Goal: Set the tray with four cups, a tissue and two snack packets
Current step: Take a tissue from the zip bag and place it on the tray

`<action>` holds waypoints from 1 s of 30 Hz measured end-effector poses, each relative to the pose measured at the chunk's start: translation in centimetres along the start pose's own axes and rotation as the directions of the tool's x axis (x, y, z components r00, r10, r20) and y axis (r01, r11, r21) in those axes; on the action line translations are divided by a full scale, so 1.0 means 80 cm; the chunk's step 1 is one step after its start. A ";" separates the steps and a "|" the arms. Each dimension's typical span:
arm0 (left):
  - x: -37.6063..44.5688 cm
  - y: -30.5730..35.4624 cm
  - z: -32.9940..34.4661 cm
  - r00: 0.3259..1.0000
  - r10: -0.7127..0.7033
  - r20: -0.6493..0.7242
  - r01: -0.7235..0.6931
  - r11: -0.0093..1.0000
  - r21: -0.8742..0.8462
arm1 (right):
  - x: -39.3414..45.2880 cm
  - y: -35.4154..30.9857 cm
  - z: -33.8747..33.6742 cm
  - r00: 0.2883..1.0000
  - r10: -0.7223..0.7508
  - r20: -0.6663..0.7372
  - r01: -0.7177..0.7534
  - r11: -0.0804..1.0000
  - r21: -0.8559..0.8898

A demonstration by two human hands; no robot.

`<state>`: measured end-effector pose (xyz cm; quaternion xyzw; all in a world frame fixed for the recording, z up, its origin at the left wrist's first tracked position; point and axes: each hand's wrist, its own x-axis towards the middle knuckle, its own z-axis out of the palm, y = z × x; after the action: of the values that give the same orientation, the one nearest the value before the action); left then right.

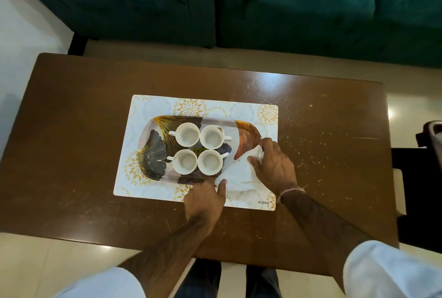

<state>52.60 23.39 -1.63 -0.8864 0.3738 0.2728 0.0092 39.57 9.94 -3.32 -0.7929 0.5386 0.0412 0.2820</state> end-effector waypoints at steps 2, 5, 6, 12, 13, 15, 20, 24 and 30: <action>-0.005 -0.003 -0.002 1.000 0.017 -0.012 -0.017 1.000 -0.012 | -0.004 0.003 0.004 0.996 -0.085 -0.027 0.083 0.995 -0.061; -0.014 -0.007 -0.007 0.997 0.064 -0.034 -0.065 0.997 -0.035 | -0.009 0.010 0.007 0.968 -0.250 -0.027 0.243 0.958 -0.151; -0.017 -0.008 -0.009 0.994 0.100 -0.036 -0.102 0.994 -0.047 | -0.011 0.013 0.006 0.957 -0.288 0.008 0.285 0.943 -0.172; -0.009 0.006 0.001 0.938 0.315 0.144 -0.330 0.939 0.096 | -0.020 0.020 0.010 0.932 -0.331 0.145 0.355 0.914 -0.196; -0.005 0.008 0.002 0.941 0.294 0.170 -0.315 0.942 0.114 | -0.020 0.020 0.010 0.932 -0.331 0.147 0.355 0.913 -0.199; -0.003 0.012 0.002 0.943 0.263 0.205 -0.294 0.945 0.139 | -0.020 0.019 0.009 0.934 -0.327 0.146 0.351 0.916 -0.196; -0.005 0.022 -0.008 0.939 0.325 0.114 -0.337 0.935 0.108 | -0.018 0.015 0.003 0.941 -0.315 0.122 0.330 0.935 -0.133; 0.010 0.041 -0.019 0.925 0.379 0.021 -0.380 0.924 0.044 | -0.011 0.013 -0.013 0.955 -0.284 0.083 0.290 0.954 -0.075; 0.035 0.087 -0.053 0.859 0.504 -0.086 -0.509 0.860 -0.036 | 0.000 0.020 -0.064 0.973 -0.231 0.024 0.231 0.973 -0.011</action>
<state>51.62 15.61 1.93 -0.7663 0.5858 0.2432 -0.1019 36.99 7.00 0.31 -0.8516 0.4391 0.0210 0.2854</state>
